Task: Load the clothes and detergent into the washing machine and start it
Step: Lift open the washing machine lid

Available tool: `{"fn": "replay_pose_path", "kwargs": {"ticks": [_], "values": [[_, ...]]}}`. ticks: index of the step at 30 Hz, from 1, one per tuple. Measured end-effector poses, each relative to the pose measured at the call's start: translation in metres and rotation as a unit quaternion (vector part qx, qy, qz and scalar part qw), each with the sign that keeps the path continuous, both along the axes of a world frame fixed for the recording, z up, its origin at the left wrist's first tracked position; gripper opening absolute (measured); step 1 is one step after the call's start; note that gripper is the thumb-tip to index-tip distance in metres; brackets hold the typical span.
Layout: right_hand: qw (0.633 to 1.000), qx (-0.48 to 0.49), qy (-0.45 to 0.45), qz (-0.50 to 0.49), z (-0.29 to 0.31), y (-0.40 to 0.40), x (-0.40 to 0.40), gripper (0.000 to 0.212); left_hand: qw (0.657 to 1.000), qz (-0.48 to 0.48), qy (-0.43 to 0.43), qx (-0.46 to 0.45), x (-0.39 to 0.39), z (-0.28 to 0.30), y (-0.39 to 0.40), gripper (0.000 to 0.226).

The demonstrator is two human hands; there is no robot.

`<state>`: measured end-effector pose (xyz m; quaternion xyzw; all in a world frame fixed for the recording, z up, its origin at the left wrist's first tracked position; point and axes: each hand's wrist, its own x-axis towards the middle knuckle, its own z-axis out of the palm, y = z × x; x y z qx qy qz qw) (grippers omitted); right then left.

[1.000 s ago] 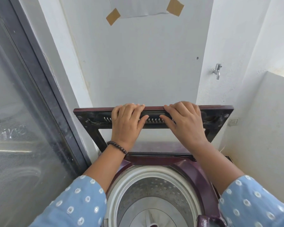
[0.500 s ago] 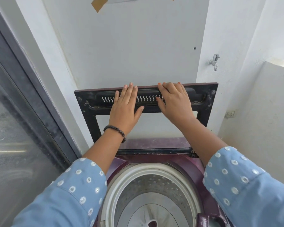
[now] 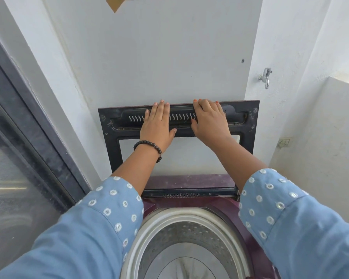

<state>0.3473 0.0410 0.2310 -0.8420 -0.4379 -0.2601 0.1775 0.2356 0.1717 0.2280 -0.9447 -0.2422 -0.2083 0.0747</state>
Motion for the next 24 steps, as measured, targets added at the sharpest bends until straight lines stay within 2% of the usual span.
{"fn": "replay_pose_path", "kwargs": {"ticks": [13, 24], "values": [[1.0, -0.011, 0.027, -0.003, -0.006, 0.018, 0.019, 0.059, 0.999, -0.004, -0.01, -0.033, 0.021, -0.008, 0.013, 0.079], [1.0, -0.016, 0.025, -0.008, -0.018, 0.018, 0.02, 0.068, 1.0, 0.007, -0.006, -0.008, 0.023, -0.018, 0.015, 0.085]]}}
